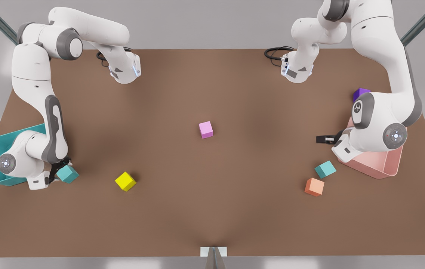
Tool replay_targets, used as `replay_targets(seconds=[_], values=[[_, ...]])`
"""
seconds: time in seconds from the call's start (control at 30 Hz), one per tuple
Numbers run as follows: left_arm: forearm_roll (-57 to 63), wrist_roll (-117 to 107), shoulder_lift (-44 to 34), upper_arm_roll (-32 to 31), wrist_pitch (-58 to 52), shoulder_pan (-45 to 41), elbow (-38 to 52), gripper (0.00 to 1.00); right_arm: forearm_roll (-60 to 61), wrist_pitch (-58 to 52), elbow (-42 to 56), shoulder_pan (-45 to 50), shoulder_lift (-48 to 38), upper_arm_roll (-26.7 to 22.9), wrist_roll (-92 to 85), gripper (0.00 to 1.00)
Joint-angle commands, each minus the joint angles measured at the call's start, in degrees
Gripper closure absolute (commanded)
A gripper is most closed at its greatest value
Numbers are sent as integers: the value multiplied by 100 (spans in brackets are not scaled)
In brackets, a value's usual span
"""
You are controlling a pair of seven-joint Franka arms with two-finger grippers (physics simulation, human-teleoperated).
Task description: Stack the two blue cubes on top of each other
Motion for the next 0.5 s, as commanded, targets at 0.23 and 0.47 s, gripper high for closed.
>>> replay_targets(seconds=[0.23,0.47], values=[[8,-2,-1,0,-2,38,2,0,34,140,32,7,109,5,160,0],[-1,7,34,0,-2,73,2,0,43,228,32,-19,197,5,159,0]])
